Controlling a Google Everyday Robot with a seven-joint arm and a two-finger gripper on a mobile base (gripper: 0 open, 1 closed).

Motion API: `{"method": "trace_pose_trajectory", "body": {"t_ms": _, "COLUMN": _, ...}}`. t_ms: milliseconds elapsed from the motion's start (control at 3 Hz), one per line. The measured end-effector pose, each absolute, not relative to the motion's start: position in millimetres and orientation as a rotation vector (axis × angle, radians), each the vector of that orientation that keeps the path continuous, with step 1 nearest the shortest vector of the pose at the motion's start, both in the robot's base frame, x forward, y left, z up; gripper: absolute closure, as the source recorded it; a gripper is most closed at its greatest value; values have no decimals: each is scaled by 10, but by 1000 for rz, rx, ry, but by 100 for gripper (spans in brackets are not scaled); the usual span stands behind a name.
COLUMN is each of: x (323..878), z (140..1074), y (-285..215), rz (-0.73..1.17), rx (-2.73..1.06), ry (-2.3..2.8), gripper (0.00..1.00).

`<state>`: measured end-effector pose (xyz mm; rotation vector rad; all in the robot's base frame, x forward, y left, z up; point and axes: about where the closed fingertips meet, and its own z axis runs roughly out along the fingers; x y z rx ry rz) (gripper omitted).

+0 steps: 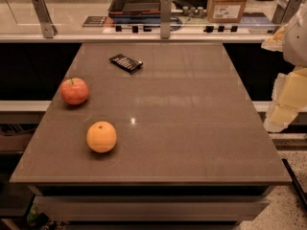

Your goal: Pick rxbar chocolate

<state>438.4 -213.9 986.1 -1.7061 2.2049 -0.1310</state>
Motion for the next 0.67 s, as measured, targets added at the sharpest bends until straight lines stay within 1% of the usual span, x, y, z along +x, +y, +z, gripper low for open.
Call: {"method": "trace_pose_trajectory", "body": {"t_ms": 667, "x": 4566, "z": 9833, "y": -2038, "rz": -140, "rx": -1620, "ry": 2190, "gripper": 0}}
